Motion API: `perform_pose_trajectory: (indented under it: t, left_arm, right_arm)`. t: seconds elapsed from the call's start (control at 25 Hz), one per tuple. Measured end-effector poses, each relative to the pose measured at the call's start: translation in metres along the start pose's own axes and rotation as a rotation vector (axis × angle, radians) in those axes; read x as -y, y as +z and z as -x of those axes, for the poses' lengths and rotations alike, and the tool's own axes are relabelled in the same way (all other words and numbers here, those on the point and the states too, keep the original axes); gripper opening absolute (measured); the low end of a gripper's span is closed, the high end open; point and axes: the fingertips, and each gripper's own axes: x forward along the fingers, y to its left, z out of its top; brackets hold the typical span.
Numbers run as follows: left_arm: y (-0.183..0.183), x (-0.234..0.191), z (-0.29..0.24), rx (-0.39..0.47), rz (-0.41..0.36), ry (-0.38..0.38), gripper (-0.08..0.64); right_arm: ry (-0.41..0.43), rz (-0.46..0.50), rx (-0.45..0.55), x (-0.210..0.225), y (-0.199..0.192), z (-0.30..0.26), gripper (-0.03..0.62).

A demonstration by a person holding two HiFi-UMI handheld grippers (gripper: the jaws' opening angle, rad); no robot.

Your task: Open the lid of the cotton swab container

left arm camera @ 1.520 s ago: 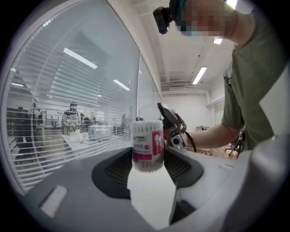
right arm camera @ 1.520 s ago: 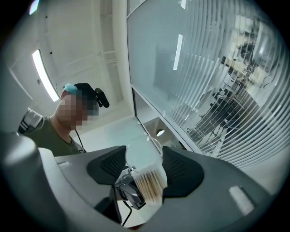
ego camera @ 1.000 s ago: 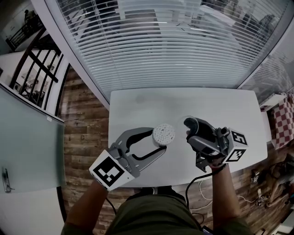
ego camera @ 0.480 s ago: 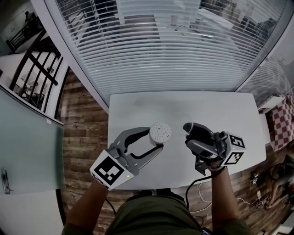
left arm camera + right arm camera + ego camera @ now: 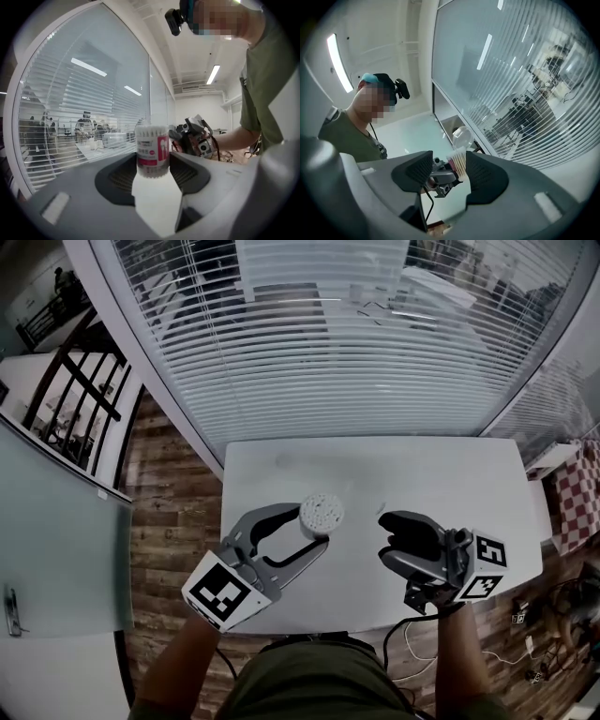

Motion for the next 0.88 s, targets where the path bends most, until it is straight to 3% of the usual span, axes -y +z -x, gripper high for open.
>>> perform_pose_trajectory:
  t: [0.4, 0.88]
  left_arm:
    - [-0.005, 0.002, -0.004, 0.010, 0.038, 0.033, 0.225]
    - [-0.002, 0.002, -0.011, 0.022, 0.049, 0.060, 0.225]
  right_arm:
    - [-0.082, 0.010, -0.064, 0.006, -0.020, 0.016, 0.232]
    - [-0.120, -0.025, -0.111, 0.023, -0.035, 0.024, 0.230]
